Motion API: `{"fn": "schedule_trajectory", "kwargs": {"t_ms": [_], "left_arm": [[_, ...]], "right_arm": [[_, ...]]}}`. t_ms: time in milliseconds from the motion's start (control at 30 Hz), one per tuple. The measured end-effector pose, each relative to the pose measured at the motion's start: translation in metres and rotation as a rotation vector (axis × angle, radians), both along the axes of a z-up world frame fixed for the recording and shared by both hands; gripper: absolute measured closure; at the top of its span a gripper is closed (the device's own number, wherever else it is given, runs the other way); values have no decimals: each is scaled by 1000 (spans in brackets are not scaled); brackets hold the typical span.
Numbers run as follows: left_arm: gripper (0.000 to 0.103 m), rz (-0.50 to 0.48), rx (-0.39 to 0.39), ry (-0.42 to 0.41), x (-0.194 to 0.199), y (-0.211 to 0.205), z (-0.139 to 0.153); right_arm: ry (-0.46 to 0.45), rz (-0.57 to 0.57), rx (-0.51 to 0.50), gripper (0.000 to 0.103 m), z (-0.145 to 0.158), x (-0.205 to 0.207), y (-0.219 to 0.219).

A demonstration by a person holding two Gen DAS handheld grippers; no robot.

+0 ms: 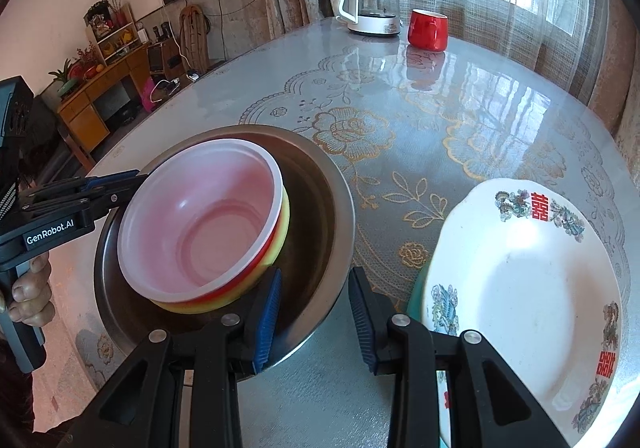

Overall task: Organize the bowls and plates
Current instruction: 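Lift the steel bowl with both tools and carry it toward the plate stack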

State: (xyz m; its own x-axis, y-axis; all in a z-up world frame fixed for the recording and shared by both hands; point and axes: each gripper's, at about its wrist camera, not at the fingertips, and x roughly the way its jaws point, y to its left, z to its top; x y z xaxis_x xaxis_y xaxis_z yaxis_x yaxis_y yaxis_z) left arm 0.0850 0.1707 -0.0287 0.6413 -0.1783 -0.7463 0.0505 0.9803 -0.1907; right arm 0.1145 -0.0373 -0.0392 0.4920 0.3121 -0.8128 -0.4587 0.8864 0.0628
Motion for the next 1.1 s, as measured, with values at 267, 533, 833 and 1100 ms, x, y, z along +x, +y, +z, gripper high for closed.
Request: {"fn": "schedule_trajectory", "kwargs": {"t_ms": [267, 533, 833, 1100], "left_arm": [[87, -49, 0, -12, -1, 1, 1], [89, -64, -16, -20, 0, 3, 1], [91, -83, -60, -25, -7, 5, 1], [91, -81, -99, -27, -14, 8, -1]], "right_arm": [[-12, 41, -63, 70, 3, -3, 6], [-11, 55, -90, 70, 1, 1, 9], [13, 75, -80, 70, -2, -4, 12], [5, 47, -72, 73, -4, -10, 11]]}}
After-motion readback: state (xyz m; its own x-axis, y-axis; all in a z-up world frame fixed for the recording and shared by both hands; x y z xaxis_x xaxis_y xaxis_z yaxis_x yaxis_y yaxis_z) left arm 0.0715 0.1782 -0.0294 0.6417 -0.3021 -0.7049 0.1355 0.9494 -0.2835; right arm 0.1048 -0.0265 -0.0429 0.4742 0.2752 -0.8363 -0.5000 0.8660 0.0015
